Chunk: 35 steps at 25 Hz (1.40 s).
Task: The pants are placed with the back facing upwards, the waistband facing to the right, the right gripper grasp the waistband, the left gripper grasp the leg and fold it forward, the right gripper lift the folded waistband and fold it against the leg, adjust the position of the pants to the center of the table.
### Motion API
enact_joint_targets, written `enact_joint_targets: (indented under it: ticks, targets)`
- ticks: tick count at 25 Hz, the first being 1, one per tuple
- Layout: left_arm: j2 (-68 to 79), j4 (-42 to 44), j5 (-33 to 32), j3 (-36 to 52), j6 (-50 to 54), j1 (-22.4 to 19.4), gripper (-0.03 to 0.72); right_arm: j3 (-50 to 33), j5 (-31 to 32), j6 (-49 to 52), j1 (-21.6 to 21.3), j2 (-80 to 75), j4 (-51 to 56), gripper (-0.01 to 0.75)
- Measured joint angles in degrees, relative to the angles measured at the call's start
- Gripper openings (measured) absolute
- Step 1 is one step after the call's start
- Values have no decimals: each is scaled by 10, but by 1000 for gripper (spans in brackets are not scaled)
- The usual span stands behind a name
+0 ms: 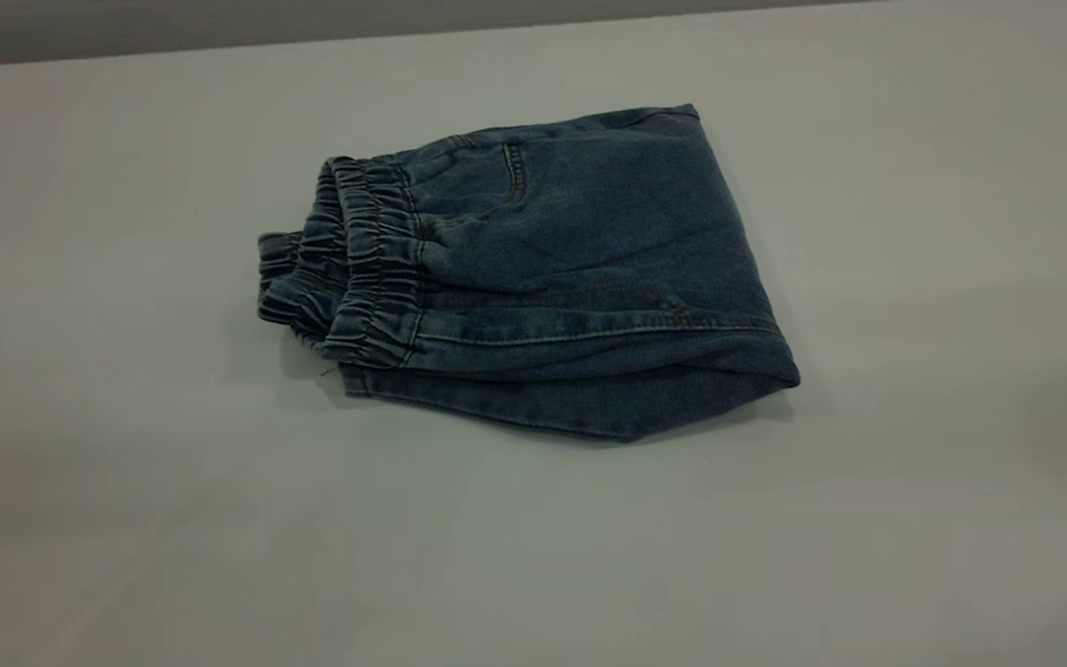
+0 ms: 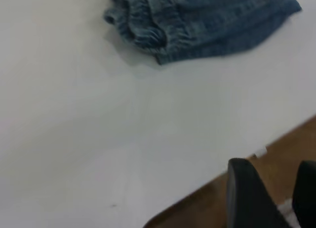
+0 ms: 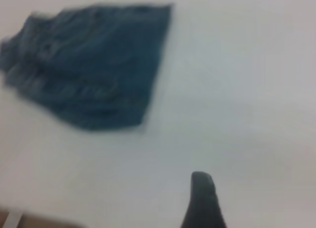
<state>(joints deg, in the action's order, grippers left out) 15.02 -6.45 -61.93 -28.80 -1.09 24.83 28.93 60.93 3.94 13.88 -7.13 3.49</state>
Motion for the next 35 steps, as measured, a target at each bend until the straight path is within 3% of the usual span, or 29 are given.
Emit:
enact_joint_targets:
  ticks: [4,8,11,35]
  targets:
    - [-22,1,1,0,0,-89,244,0,1,0,-56,53,-1,437]
    - [-56,3,0,0,1,-179,244,2,3,1,-59,73,-1,437]
    - [-88,3,0,0,1,-212,244,1,1,1,-59,72,-1,437]
    - [-150,3,0,0,1,-213,244,1,0,1,-59,71,-2,437]
